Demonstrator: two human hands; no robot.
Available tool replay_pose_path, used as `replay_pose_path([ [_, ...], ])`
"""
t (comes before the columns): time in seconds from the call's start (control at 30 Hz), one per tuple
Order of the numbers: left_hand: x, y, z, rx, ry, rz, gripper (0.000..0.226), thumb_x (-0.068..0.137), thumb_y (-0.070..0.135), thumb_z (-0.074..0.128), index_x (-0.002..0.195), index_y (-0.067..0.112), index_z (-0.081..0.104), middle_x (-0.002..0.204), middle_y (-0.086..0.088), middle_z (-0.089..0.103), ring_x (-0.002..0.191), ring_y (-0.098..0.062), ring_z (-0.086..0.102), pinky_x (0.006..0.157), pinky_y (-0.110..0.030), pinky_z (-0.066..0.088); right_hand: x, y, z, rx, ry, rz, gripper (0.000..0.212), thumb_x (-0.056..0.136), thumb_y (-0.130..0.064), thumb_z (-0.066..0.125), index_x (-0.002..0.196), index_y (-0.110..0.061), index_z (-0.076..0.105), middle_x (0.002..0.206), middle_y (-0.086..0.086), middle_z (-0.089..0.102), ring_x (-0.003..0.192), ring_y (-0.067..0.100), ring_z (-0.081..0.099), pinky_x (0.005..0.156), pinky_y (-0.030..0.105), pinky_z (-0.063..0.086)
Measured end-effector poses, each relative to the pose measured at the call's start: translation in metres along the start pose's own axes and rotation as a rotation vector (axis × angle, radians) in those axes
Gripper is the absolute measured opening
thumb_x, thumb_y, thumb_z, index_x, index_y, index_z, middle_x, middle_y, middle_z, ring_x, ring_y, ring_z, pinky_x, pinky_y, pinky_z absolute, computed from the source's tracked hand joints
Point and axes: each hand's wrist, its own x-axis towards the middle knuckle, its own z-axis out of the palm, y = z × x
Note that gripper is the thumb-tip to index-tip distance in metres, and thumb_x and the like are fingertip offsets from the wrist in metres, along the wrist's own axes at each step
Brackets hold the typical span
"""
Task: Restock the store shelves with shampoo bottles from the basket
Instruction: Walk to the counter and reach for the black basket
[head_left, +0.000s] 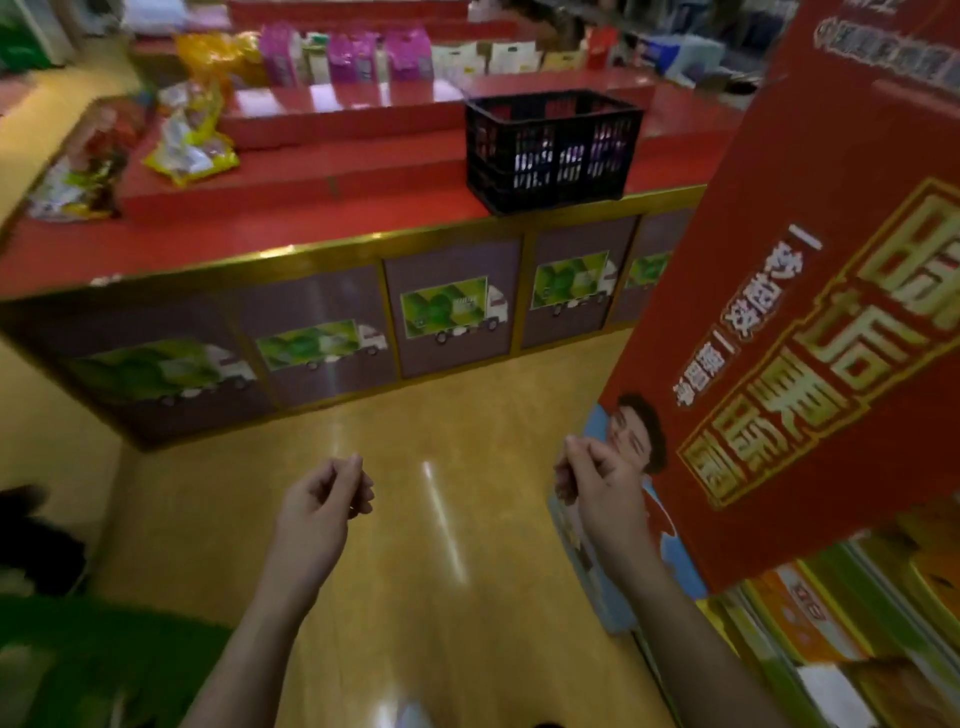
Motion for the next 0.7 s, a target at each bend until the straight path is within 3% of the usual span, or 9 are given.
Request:
replay_pose_path([
  [0.07,0.057,0.018,-0.001,-0.003,-0.043,0.027,0.040,0.103,0.030,0.050,0.081,0.000,0.063,0.070,-0.003,0.061,0.063,-0.007,0.058,0.068,-0.027,0.047,0.040,-0.014,0.019,0.014,0.021,0.009,0.037,0.106,-0.026,0.047,0.074,-0.008,0.056,0.062,-0.002,0.049,0.060,0.016,0.046,0.062,0.032,0.045],
  [0.2,0.167,0.039,0.016,0.023,-0.112,0.072,0.042,0.103,0.030,0.048,0.080,-0.003,0.061,0.069,-0.007,0.059,0.062,-0.007,0.056,0.065,-0.024,0.046,0.131,-0.031,0.050,0.028,0.106,-0.023,0.037,0.105,-0.024,0.049,0.073,-0.008,0.057,0.065,0.007,0.052,0.059,0.013,0.047,0.057,0.023,0.043],
  [0.33,0.275,0.049,0.047,0.066,-0.170,0.081,0.043,0.102,0.033,0.049,0.081,-0.002,0.062,0.068,-0.005,0.060,0.064,-0.009,0.058,0.062,-0.018,0.048,0.236,-0.028,0.071,0.055,0.132,-0.011,0.037,0.105,-0.025,0.047,0.075,-0.005,0.056,0.065,0.005,0.051,0.058,0.012,0.047,0.056,0.024,0.043],
  [0.47,0.382,0.069,0.086,0.071,-0.184,0.058,0.040,0.102,0.035,0.050,0.084,0.002,0.063,0.073,-0.006,0.062,0.071,-0.014,0.061,0.071,-0.029,0.050,0.351,-0.028,0.079,0.067,0.170,-0.012,0.039,0.105,-0.024,0.048,0.075,-0.001,0.056,0.065,0.007,0.052,0.058,0.011,0.048,0.056,0.024,0.041],
  [0.57,0.460,0.093,0.113,0.071,-0.205,0.056,0.037,0.102,0.035,0.050,0.086,0.005,0.064,0.073,-0.006,0.063,0.070,-0.014,0.061,0.070,-0.033,0.050,0.431,-0.040,0.081,0.059,0.197,-0.015,0.038,0.104,-0.026,0.049,0.084,0.006,0.056,0.074,0.021,0.053,0.065,0.016,0.050,0.061,0.027,0.043],
  [0.63,0.514,0.109,0.133,0.068,-0.226,0.020,0.034,0.101,0.041,0.052,0.090,0.012,0.066,0.080,-0.010,0.068,0.075,-0.019,0.063,0.072,-0.042,0.052,0.484,-0.052,0.079,0.006,0.197,-0.032,0.032,0.103,-0.029,0.051,0.091,-0.001,0.059,0.084,0.026,0.057,0.069,0.022,0.052,0.064,0.031,0.045],
  [0.7,0.564,0.125,0.155,0.058,-0.254,0.023,0.030,0.099,0.048,0.053,0.099,0.021,0.067,0.091,-0.006,0.071,0.082,-0.019,0.066,0.073,-0.040,0.054,0.533,-0.065,0.076,-0.042,0.217,-0.056,0.021,0.102,-0.032,0.052,0.101,-0.013,0.062,0.093,0.014,0.063,0.079,0.019,0.060,0.068,0.024,0.049],
])
